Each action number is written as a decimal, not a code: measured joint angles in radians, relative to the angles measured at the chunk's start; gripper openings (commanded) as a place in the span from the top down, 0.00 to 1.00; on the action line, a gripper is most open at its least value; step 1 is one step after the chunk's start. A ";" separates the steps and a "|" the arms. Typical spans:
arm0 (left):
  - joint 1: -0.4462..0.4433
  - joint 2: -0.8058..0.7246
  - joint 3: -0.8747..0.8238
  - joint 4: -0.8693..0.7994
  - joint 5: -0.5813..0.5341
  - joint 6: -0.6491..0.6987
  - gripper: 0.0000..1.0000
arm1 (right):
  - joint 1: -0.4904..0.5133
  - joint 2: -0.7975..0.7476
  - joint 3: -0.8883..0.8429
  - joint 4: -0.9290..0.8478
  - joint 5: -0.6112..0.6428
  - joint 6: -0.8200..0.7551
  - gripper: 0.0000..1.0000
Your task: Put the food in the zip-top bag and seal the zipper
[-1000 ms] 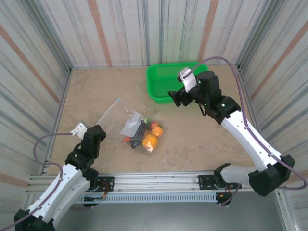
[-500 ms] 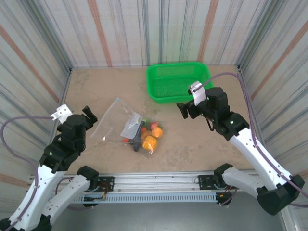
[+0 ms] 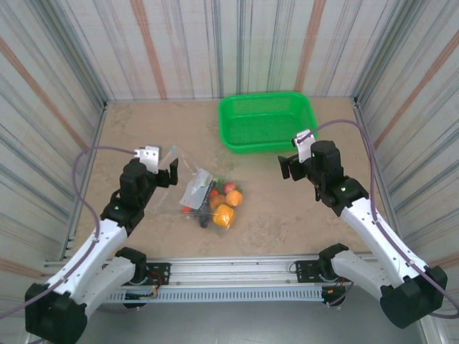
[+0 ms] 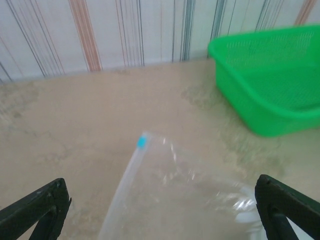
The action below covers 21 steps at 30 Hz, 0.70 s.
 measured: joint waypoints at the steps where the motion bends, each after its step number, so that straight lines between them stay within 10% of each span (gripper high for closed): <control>1: 0.021 0.021 -0.040 0.037 0.028 0.028 0.01 | -0.014 0.000 -0.020 0.017 0.010 0.000 0.01; 21: 0.331 0.494 -0.114 0.534 0.180 0.100 0.01 | -0.389 0.296 -0.470 0.692 0.035 0.182 0.01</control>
